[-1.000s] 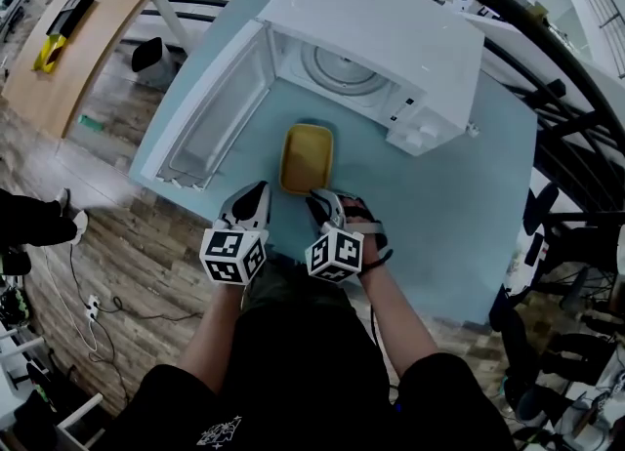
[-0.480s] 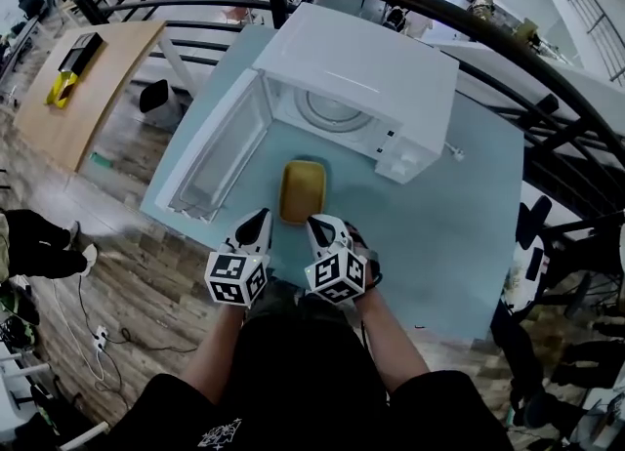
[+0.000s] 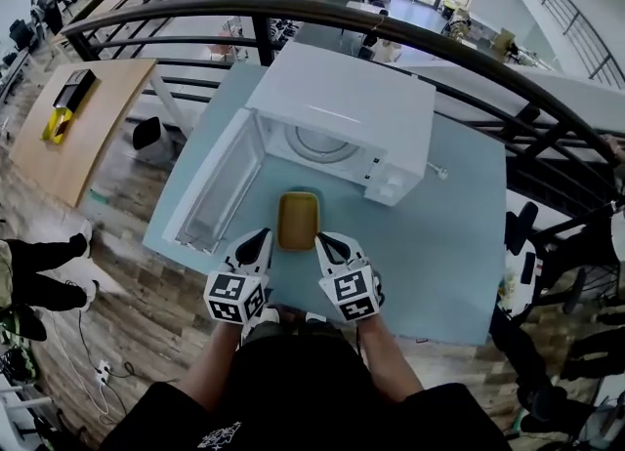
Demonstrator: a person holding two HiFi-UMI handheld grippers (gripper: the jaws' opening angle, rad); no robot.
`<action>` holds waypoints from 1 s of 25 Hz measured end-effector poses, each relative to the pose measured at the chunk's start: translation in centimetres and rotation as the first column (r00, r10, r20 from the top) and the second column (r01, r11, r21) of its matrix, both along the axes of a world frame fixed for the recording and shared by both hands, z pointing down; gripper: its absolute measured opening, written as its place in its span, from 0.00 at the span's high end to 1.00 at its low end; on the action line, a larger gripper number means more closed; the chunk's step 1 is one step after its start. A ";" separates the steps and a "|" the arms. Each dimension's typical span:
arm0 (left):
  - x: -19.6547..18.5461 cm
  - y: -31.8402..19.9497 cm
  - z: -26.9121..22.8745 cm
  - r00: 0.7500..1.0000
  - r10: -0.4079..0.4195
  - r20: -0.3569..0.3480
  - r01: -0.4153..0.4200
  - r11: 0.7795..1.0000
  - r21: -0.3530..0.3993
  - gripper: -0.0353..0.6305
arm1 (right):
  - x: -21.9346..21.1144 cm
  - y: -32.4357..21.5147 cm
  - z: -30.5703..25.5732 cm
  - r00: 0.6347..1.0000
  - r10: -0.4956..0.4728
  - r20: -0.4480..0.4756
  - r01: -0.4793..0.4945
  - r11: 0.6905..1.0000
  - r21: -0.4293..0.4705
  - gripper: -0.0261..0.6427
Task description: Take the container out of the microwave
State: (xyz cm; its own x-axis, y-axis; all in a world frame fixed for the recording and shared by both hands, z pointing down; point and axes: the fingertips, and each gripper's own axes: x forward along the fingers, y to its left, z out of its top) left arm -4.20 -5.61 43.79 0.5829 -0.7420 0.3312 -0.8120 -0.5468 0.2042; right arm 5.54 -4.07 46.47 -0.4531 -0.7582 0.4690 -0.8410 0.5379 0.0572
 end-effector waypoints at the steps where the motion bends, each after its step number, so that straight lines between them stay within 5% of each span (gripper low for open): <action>1: -0.2 -0.1 -0.5 1.000 0.006 -0.005 -0.006 1.000 0.006 0.94 | 0.3 0.0 -0.7 0.999 0.027 0.024 -0.027 1.000 0.007 0.95; 10: -1.1 -1.8 -5.2 0.996 0.076 -0.049 -0.071 0.994 0.085 0.94 | 2.1 0.1 -5.5 0.975 0.191 0.109 -0.201 0.976 0.082 0.95; 25: -3.6 -3.6 -11.0 0.989 0.122 -0.090 -0.100 0.973 0.210 0.94 | 2.9 -0.2 -12.6 0.930 0.309 0.198 -0.348 0.912 0.215 0.95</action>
